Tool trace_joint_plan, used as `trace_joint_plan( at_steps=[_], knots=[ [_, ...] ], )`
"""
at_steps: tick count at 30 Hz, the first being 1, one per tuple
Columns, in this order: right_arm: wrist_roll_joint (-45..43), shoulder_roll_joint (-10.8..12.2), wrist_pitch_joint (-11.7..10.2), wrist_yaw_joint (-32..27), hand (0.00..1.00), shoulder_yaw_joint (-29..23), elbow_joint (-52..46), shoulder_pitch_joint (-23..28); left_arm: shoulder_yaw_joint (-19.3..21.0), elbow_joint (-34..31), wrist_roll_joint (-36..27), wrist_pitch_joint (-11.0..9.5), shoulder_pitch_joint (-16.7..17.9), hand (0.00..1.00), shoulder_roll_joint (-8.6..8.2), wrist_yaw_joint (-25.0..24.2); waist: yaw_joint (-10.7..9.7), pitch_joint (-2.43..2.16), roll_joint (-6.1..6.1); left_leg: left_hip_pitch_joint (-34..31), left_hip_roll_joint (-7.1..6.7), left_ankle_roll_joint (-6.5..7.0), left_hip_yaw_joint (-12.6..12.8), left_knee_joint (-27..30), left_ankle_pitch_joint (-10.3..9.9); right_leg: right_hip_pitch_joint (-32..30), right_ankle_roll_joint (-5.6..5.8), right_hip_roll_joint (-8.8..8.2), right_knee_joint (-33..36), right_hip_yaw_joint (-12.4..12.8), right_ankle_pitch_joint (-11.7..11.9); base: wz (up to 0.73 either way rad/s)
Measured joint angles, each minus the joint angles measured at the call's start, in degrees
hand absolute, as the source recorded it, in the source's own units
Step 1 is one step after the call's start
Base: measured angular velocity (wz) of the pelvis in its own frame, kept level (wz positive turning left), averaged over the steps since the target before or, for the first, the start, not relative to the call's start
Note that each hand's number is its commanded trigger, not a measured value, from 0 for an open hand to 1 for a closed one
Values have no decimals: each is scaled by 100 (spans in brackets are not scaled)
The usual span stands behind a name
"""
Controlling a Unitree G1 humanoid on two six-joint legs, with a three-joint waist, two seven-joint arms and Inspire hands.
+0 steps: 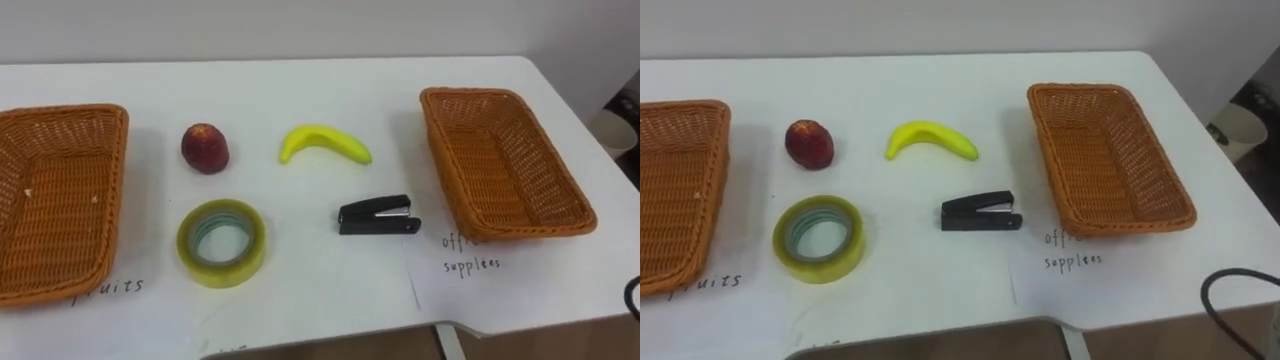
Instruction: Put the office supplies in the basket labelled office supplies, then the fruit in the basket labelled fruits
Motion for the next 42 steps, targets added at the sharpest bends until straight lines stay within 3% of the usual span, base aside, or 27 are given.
trace_joint_plan(
  at_steps=[2,6,10,16,23,28,36,42],
  knots=[
    [-133,-7,0,88,0,92,-3,-145,-2,0,64,0,1,0,-2,-63,-2,20,45,-9,1,-1,-9,5,0,-2,0,0,-1,-12,0,0],
    [-307,-101,21,284,0,340,-7,-240,1,-2,160,-2,-1,0,-4,-79,79,-6,74,-5,5,-1,-12,9,1,-3,0,4,7,-16,0,0],
    [-431,-202,221,621,0,412,-27,-240,2,-15,354,8,12,0,-1,-99,159,-49,-1,-2,6,-1,-12,12,1,-2,0,3,7,-18,0,0],
    [-429,-229,383,1078,0,835,-154,-241,1,-15,449,88,47,0,4,-97,256,-74,-101,-1,5,-1,-4,23,1,6,-1,-5,8,-104,0,0],
    [-948,-231,407,1666,0,1177,-154,-241,0,-8,561,128,-20,0,21,-147,314,-43,-115,-13,7,-2,-27,45,0,29,-2,-10,8,-158,1,2],
    [-1391,-237,576,2396,0,1656,-130,-241,-9,55,588,129,-165,0,23,-223,327,-27,-96,-30,7,-2,-32,48,0,26,-2,-9,7,-161,1,0],
    [-1575,-237,640,3227,0,2037,150,-244,-127,58,828,130,-197,0,36,-302,470,-31,-101,-34,9,-2,-41,51,0,26,-2,-8,1,-149,1,0],
    [-1628,-245,806,3798,0,2241,367,-244,-124,60,969,132,-189,0,52,-330,527,-22,-141,-34,9,-3,-80,52,0,48,-2,-9,0,-171,1,4]
  ],
)
